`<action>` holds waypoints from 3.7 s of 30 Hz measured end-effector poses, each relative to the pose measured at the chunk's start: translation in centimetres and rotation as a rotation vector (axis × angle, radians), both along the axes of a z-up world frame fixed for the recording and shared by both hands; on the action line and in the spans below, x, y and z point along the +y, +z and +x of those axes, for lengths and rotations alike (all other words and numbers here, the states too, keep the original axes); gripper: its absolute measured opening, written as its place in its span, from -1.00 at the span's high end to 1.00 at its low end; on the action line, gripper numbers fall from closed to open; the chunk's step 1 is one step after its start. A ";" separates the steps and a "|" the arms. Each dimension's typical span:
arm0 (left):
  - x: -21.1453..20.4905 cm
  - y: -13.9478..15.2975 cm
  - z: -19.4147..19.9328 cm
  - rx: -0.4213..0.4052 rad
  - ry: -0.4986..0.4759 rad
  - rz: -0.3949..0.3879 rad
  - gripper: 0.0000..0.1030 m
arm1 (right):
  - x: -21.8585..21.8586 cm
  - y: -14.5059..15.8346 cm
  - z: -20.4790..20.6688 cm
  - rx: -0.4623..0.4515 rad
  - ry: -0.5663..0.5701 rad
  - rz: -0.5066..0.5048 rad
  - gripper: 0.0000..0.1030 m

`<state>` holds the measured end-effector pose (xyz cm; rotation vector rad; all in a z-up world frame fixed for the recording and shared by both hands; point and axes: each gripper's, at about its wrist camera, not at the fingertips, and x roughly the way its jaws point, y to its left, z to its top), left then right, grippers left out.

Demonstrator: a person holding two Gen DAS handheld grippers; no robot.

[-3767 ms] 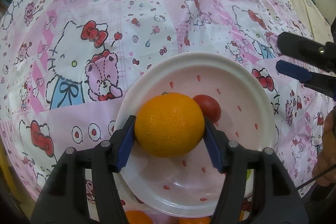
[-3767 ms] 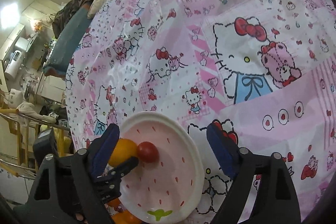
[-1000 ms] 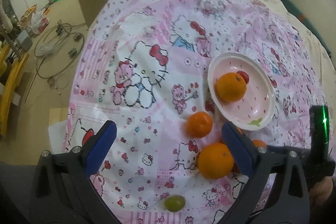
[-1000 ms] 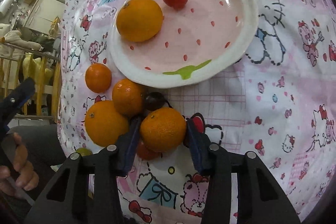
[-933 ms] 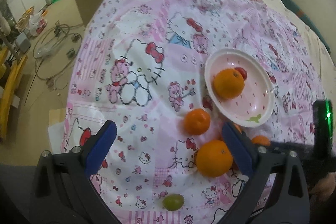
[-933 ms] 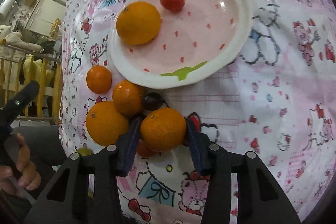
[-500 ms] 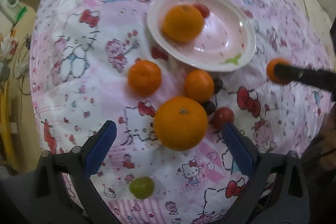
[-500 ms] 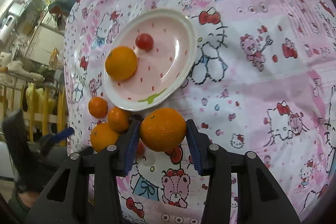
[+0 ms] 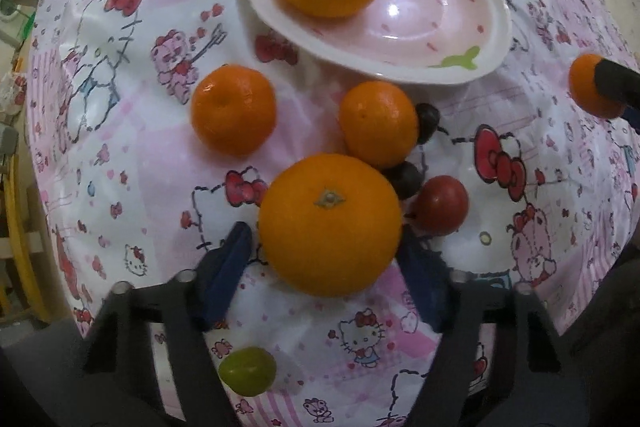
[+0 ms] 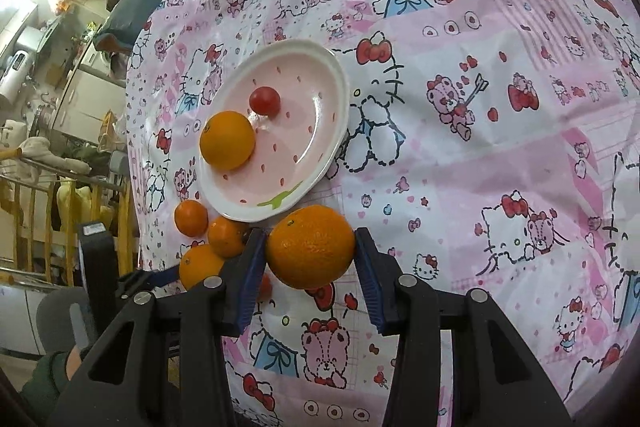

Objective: Organize fruits
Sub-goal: 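Grasp another large orange with the left tool while the right tool holds its orange, then place both held oranges onto the white plate and open both tools, then withdraw both tools from the plate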

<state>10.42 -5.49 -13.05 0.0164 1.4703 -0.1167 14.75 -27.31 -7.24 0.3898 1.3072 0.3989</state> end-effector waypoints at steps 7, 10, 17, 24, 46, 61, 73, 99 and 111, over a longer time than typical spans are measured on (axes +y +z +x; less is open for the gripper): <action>0.0 1.2 -0.9 -0.031 -0.017 -0.013 -0.04 | 0.2 0.4 -0.2 -0.011 0.008 0.000 0.11; 1.7 3.4 -1.2 -0.061 0.022 -0.066 -0.03 | 0.0 0.4 -0.3 -0.008 0.003 -0.001 0.11; 4.8 10.3 -0.2 -0.198 0.080 -0.112 -0.03 | -1.0 0.8 0.2 -0.008 -0.034 0.029 0.11; 5.7 12.8 3.3 -0.276 0.082 -0.076 -0.03 | -1.6 3.2 1.9 -0.102 -0.061 0.075 0.11; 2.5 5.8 16.9 -0.225 0.046 -0.092 -0.03 | 1.4 -1.4 11.5 -0.049 0.019 0.034 0.11; 0.5 1.7 19.2 -0.143 0.017 -0.150 -0.07 | 1.3 -3.6 12.9 -0.001 0.006 0.095 0.07; -0.1 2.5 18.6 -0.193 -0.030 -0.137 -0.61 | 0.5 -2.7 12.7 -0.026 -0.019 0.133 0.06; 3.4 8.6 11.3 -0.332 0.064 -0.095 -0.64 | 0.1 1.8 10.3 -0.160 -0.015 0.062 -0.61; 5.6 9.7 6.7 -0.371 0.128 -0.046 -0.64 | 1.4 3.9 6.4 -0.213 0.020 0.013 -0.61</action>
